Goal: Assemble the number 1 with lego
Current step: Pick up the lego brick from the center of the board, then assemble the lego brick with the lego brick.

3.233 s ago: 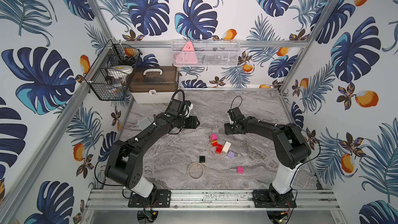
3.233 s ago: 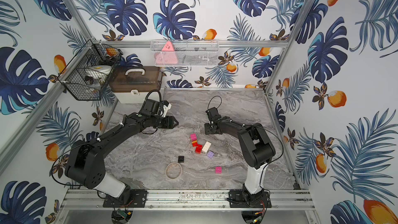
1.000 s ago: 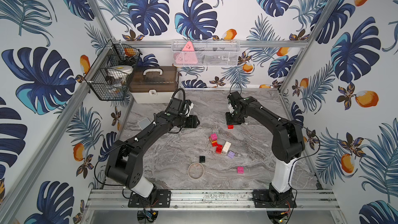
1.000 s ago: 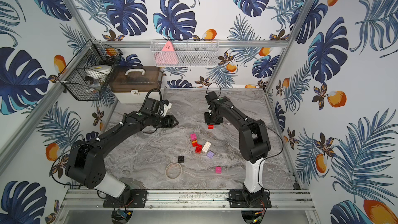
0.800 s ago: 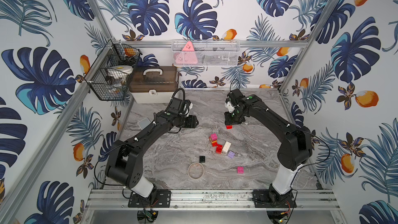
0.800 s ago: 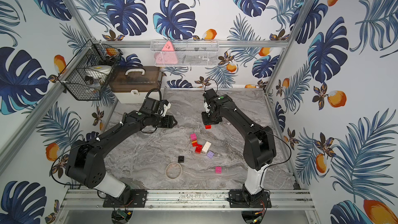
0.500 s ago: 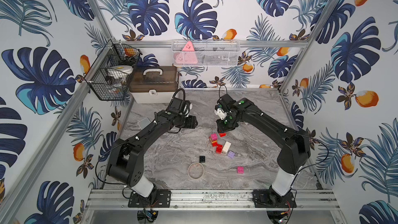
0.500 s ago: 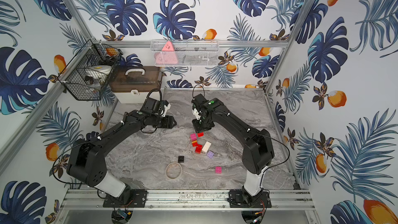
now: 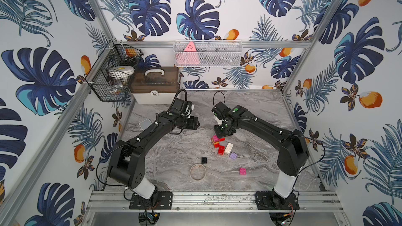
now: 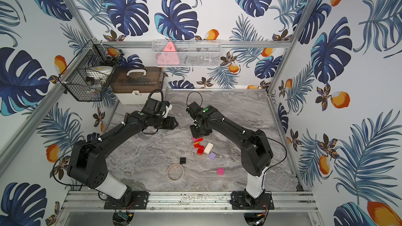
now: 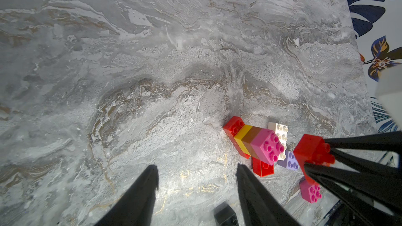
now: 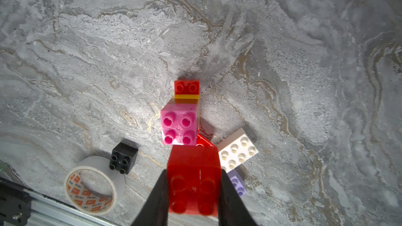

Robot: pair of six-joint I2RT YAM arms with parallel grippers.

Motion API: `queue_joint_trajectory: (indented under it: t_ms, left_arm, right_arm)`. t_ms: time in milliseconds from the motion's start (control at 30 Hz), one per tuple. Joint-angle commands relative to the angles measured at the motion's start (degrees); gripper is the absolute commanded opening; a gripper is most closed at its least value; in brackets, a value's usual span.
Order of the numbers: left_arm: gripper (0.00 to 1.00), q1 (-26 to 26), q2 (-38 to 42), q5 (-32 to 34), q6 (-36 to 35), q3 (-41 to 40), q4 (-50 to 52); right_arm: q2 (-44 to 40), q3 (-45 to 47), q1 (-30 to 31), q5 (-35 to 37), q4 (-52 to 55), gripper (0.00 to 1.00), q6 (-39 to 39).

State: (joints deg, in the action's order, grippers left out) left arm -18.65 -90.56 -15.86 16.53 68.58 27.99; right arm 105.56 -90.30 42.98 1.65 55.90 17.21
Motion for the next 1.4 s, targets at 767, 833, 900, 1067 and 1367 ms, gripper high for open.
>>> queue_joint_trajectory:
  t_ms: [767,833,900,1067,1367]
  left_arm:
    - [0.64,0.02,-0.22,0.81,-0.71,0.29,0.57]
    - [0.64,0.02,-0.23,0.92,-0.78,0.33,0.57]
    - [0.64,0.02,-0.20,1.09,-0.81,0.25,0.65]
    - [0.63,0.02,-0.23,1.18,-0.88,0.41,0.69]
    - [0.63,0.02,0.04,2.14,-1.41,0.50,1.06]
  right_arm:
    - [4.23,0.74,1.45,1.43,-1.47,0.00,0.32]
    - [4.72,0.97,1.49,0.84,-0.90,0.00,0.04]
    - [4.92,1.18,1.67,0.56,-0.13,0.00,-0.16]
    - [4.85,1.34,1.84,0.27,1.60,0.00,-1.08]
    - [9.58,-3.56,1.80,-2.24,6.84,0.00,-3.71]
